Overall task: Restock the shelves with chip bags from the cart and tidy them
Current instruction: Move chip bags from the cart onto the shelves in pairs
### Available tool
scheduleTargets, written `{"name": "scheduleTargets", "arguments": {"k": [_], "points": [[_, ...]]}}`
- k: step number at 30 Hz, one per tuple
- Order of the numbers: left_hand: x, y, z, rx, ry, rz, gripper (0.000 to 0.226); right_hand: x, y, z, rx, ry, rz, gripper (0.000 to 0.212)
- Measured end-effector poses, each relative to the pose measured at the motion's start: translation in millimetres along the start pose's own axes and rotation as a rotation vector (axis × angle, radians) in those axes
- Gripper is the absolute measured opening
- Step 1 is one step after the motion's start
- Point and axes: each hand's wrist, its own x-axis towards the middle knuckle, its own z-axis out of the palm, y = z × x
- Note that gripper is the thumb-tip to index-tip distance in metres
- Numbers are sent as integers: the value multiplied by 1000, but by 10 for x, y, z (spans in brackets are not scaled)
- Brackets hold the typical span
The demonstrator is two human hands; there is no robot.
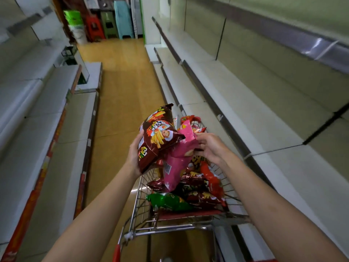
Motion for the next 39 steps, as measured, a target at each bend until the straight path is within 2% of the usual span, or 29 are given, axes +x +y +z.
{"name": "scheduleTargets", "arguments": {"k": [3, 5, 8, 13, 15, 17, 20, 22, 24, 27, 29, 33, 35, 39], "points": [[-177, -26, 187, -36, -107, 2, 69, -310, -90, -53, 29, -49, -58, 18], [-294, -47, 273, -78, -193, 2, 78, -504, -142, -99, 54, -98, -110, 22], [-464, -76, 393, -114, -279, 14, 88, -772, -212, -131, 8, -157, -197, 34], [-708, -129, 560, -197, -334, -7, 85, -1126, -261, -135, -301, -98, -281, 68], [-871, -131, 673, -242, -356, 21, 81, -1284, -270, -127, -364, -150, -271, 74], [-1043, -117, 799, -265, -375, 69, 74, -1413, -258, -112, -331, -206, -251, 65], [-1220, -88, 922, -263, -358, 160, 67, -1584, -235, -61, -224, -239, -254, 31], [-1278, -82, 973, -279, -354, 198, 68, -1662, -236, -55, -187, -230, -285, 24], [-1326, -78, 1008, -291, -370, 210, 70, -1746, -260, -45, -185, -208, -327, 27], [-1438, -39, 1027, -260, -403, 231, 73, -1861, -324, -45, -169, -159, -376, 49], [-1485, -2, 988, -199, -438, 236, 82, -1917, -362, -80, -143, -128, -423, 51], [-1501, 69, 878, -157, -396, 281, 90, -2006, -430, -159, -88, -44, -436, 69], [-1543, 110, 896, -167, -330, 321, 67, -2050, -445, -199, -90, -21, -430, 76], [-1572, 189, 951, -77, -106, 435, 38, -2133, -475, -295, -94, -28, -451, 54]]}}
